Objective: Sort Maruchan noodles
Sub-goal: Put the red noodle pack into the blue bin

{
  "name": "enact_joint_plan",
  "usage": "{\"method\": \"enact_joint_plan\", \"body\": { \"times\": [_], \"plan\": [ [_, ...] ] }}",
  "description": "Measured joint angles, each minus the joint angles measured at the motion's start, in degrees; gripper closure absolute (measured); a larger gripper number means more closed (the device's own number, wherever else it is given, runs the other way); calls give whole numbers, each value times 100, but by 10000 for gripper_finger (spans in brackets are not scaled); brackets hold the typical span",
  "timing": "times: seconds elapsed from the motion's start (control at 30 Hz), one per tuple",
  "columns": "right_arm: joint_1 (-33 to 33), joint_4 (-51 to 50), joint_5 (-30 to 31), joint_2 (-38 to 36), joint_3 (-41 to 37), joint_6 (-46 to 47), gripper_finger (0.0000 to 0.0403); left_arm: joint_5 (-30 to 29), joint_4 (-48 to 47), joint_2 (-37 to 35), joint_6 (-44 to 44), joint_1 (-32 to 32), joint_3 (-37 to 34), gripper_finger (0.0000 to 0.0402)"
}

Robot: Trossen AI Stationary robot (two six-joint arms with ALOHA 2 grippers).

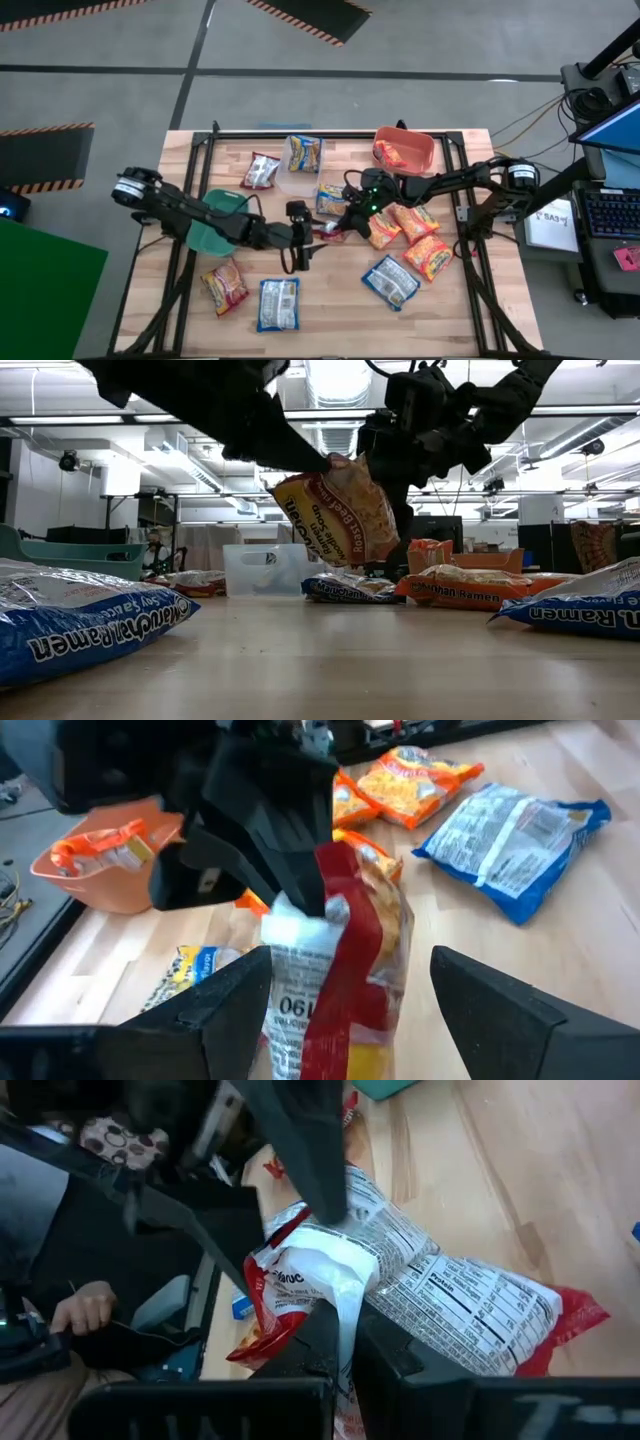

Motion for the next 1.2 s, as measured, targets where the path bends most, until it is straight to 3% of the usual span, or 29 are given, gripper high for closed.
{"method": "enact_joint_plan", "body": {
  "times": [0.4, 0.9, 1.03, 1.2],
  "plan": [
    [0, 66, -29, 0, 0, 125, 394, 150, 295, 202, -129, 159, -2, 156],
    [0, 164, 50, 0, 0, 216, 392, 121, 264, 202, -292, 159, -2, 320],
    [-7, 184, 167, -1, 0, 252, 362, 126, 259, 202, -291, 157, -2, 361],
    [-102, 188, 168, -3, 2, 317, 293, 128, 261, 202, -290, 157, 0, 392]
  ]
}}
